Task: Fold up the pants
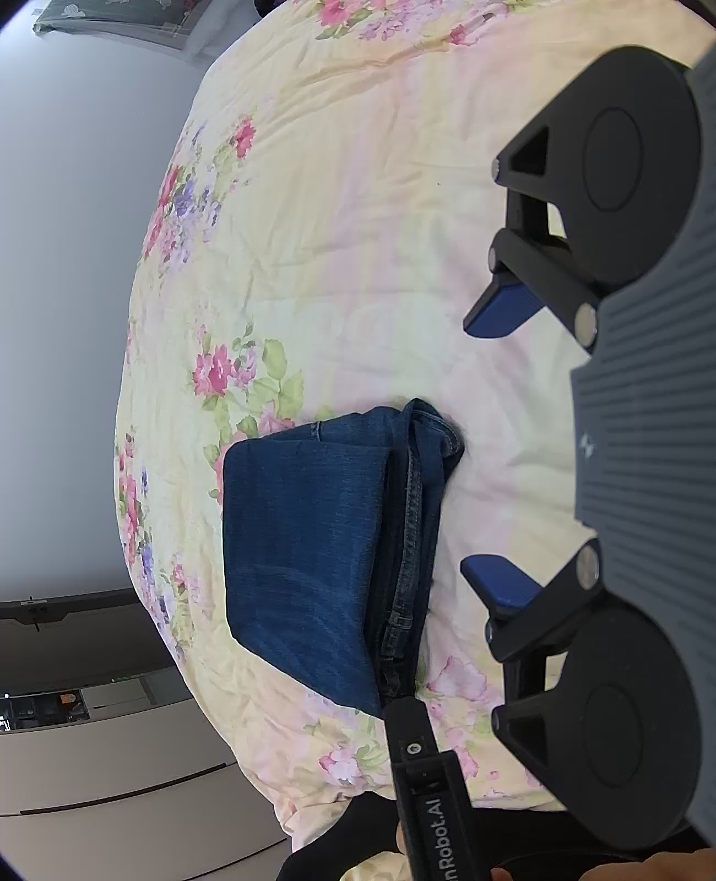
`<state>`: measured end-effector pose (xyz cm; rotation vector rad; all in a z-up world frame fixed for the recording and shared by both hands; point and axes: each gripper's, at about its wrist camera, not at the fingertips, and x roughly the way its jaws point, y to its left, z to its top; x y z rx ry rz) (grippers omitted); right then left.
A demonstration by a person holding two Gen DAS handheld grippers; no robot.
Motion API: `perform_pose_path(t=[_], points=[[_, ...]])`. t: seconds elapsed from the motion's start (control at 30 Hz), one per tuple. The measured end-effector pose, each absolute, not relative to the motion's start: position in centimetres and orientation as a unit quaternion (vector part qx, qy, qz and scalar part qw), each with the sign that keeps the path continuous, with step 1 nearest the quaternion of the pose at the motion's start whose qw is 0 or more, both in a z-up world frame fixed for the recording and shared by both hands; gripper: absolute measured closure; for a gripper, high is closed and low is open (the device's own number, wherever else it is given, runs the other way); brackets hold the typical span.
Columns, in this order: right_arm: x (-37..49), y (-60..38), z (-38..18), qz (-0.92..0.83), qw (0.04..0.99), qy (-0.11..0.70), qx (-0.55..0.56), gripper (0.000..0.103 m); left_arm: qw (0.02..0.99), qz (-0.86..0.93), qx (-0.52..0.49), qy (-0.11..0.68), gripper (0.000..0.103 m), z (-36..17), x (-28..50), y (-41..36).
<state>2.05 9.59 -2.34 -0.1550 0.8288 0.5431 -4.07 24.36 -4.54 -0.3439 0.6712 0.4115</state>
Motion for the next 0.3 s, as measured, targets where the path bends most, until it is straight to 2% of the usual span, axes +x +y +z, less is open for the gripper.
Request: perform_pose_path(t=[0.3], points=[[2.0, 9.58, -2.39, 0.261, 0.877, 0.397, -0.074, 0.021, 0.912, 0.198, -0.161, 0.322, 0.0, -4.51, -4.1, 23.88]])
